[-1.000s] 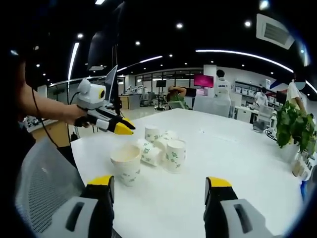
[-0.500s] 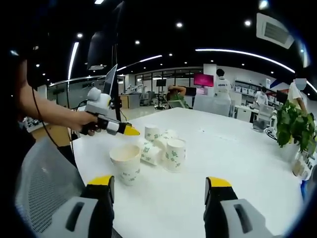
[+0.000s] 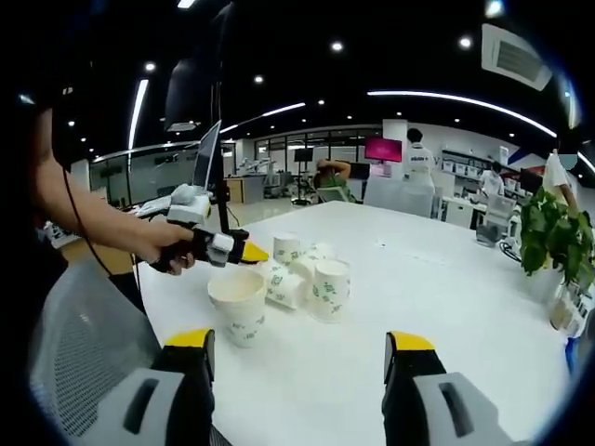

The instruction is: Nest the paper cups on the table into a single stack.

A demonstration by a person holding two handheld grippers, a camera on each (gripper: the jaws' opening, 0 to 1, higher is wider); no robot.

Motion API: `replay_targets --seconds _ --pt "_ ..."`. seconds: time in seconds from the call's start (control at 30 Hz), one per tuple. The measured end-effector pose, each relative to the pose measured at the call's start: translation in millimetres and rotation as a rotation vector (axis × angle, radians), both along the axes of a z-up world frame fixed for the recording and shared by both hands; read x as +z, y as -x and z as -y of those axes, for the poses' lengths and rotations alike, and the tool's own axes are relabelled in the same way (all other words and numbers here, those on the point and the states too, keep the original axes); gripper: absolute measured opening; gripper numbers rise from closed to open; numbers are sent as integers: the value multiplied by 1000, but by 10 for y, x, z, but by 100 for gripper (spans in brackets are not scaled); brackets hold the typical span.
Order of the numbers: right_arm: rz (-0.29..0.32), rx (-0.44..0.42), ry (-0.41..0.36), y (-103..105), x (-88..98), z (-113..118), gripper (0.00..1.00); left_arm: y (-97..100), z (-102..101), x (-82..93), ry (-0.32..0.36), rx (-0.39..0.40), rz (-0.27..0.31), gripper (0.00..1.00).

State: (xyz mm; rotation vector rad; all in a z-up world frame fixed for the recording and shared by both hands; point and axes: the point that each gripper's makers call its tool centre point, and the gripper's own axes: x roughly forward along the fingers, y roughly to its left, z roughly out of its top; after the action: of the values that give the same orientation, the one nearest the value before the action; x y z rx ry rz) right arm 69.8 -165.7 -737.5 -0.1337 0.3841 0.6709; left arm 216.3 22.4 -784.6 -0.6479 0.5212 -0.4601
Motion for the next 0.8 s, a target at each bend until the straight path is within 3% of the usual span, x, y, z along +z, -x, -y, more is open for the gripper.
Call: replay_targets --seconds 0.3,0.47,0.8 --pt "3 0 1 1 7 -4 74 -45 117 -91 125 21 -45 8" --pt "11 -8 0 -12 23 9 74 -47 164 -33 178 20 -45 1" --pt "14 -5 1 -12 20 10 74 51 237 106 155 -48 -3 0"
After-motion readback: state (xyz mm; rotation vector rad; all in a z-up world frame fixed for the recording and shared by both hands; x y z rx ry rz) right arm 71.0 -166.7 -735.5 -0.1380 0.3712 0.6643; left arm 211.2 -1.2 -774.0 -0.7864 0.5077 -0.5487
